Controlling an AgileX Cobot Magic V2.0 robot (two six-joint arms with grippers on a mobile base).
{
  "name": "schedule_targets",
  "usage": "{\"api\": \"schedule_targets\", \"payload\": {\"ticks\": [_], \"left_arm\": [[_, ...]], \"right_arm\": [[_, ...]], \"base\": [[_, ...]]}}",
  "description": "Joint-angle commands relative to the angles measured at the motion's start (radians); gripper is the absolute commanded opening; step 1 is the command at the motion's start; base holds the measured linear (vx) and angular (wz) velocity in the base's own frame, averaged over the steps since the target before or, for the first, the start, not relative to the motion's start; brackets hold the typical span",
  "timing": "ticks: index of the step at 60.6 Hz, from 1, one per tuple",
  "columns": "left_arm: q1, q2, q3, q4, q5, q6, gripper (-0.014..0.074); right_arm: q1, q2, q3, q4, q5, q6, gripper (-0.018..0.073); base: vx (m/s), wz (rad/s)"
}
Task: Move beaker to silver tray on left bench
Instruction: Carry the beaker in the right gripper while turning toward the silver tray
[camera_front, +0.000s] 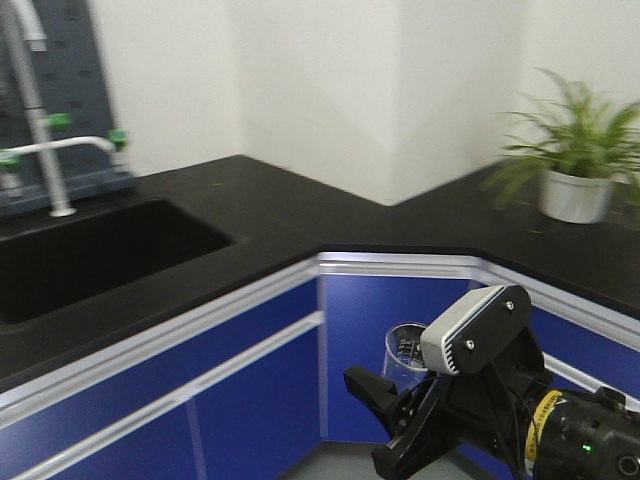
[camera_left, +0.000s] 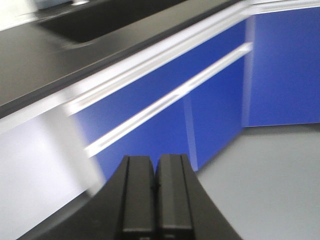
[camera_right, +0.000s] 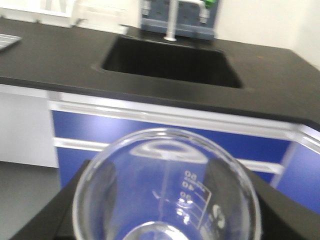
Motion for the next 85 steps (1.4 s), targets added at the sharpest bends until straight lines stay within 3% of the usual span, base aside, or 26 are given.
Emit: {"api": "schedule_targets", "payload": {"ticks": [1, 59, 85], "left_arm": [[-0.003, -0.008, 0.02, -0.001, -0.076, -0.001, 0.0001], [-0.003, -0.008, 0.02, -0.001, -0.076, -0.001, 0.0001], [-0.003, -0.008, 0.02, -0.001, -0.076, -0.002, 0.0001]], "right_arm": [[0.0, -0.03, -0.035, 0.018, -0.064, 0.003, -0.0011], [0.0, -0.03, -0.035, 0.018, -0.064, 0.003, -0.0011], [0.0, -0.03, -0.035, 0.018, -0.064, 0.003, -0.0011]], "base": [[0.05, 0.87], [0.13, 0.7], [0.21, 0.4]]}}
